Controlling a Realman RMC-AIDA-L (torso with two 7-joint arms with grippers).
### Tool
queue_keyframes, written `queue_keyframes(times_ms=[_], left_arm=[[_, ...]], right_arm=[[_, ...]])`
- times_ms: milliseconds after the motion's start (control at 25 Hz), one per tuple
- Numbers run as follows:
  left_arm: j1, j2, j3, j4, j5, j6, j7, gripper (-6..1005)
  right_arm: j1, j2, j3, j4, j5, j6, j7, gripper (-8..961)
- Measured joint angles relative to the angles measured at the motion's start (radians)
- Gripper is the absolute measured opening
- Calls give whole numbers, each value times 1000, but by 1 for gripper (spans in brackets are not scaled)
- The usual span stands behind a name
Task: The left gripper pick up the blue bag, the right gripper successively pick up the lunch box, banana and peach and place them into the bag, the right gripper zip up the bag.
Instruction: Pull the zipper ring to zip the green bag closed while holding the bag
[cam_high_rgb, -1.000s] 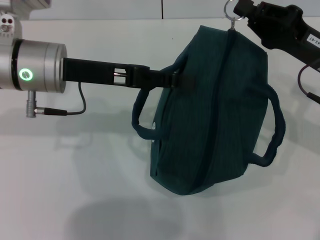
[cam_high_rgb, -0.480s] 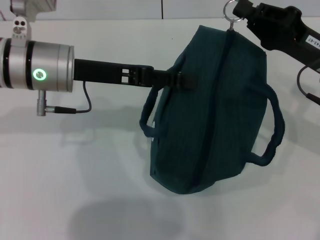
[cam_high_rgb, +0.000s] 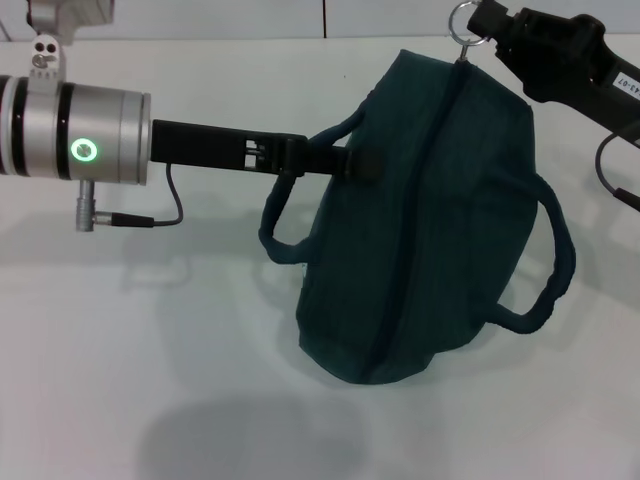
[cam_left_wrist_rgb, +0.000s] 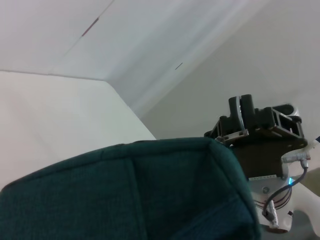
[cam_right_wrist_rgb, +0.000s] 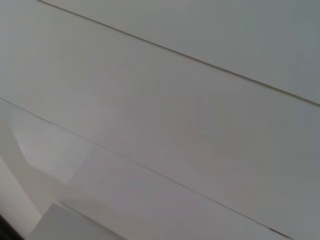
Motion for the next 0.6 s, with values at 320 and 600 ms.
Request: queue_keyframes(times_ms=[320, 600], left_arm=[[-6, -1, 1, 4, 2, 1, 5, 142], [-12, -1, 1, -1, 6, 3, 43, 52]], right_arm=[[-4, 0, 0, 12, 1, -6, 0, 87], [-7, 0, 0, 15, 1, -9, 0, 88]])
